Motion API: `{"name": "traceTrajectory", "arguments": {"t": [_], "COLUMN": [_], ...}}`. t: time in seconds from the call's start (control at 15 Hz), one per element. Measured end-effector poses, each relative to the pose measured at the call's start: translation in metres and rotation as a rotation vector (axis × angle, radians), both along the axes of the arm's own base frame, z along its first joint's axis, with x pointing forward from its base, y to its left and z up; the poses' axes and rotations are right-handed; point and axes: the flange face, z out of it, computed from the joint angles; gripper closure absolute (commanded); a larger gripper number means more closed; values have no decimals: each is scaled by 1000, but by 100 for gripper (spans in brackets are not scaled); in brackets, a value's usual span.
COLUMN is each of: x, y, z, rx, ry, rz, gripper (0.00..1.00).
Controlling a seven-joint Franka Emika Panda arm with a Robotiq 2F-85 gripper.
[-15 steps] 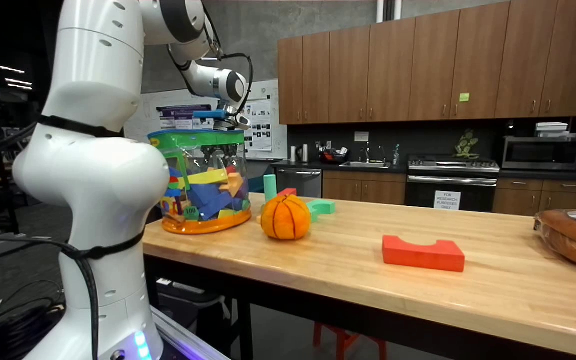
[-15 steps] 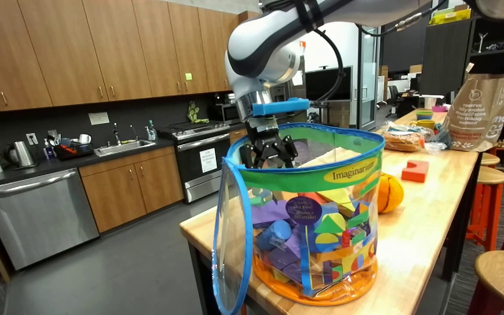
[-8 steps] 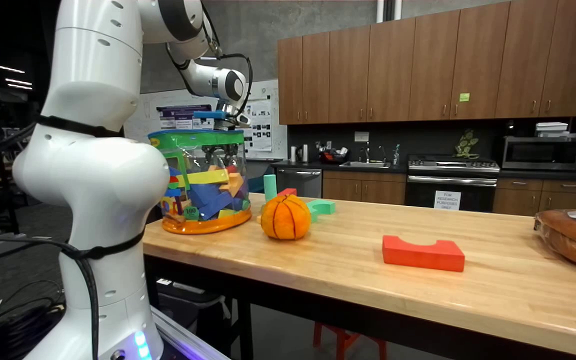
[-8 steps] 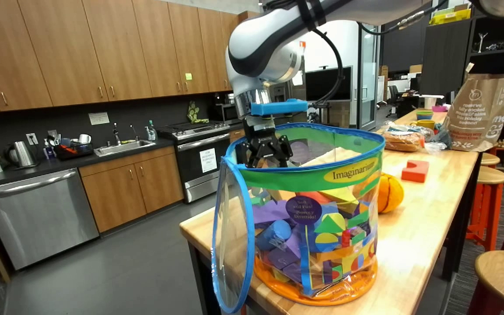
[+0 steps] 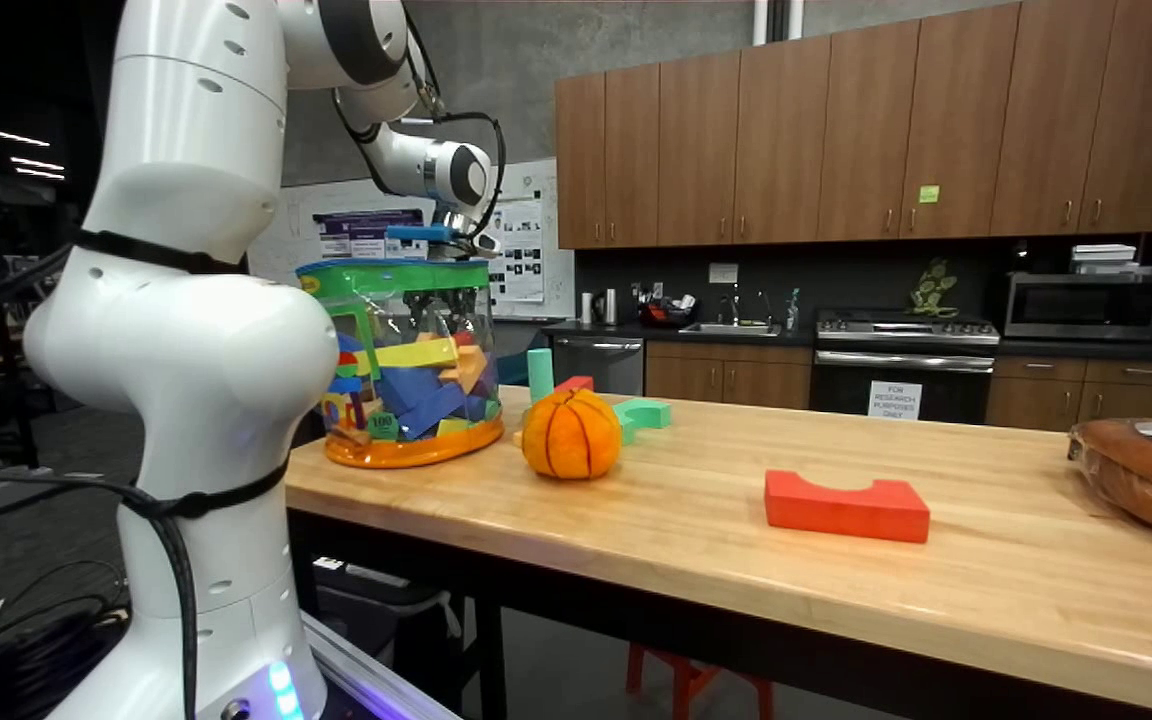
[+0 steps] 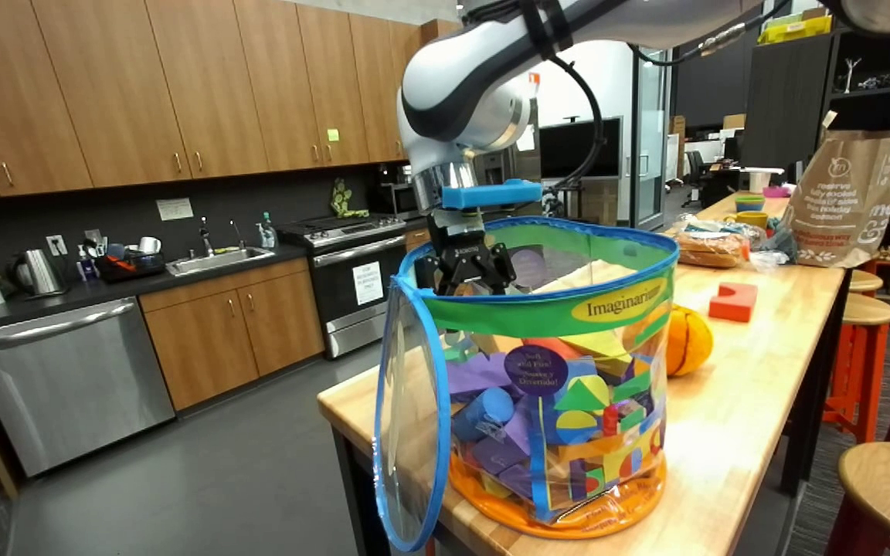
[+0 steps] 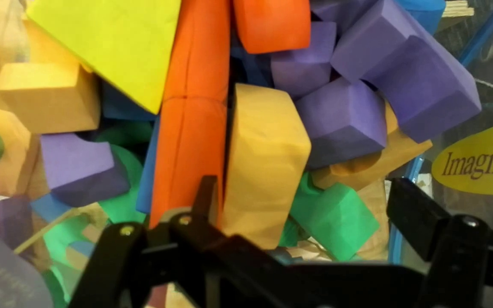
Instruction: Remove the yellow block from the toy bag
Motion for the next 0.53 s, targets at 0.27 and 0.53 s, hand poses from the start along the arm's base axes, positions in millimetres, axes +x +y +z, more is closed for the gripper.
{"name": "traceTrajectory", "arguments": {"t": [0.27,0.53], "x": [-1,-3], "y": [10,8], "z": [-26,-37], "rx": [21,26], "ry": [45,84], "rz": [35,28], "gripper": [0,0]}}
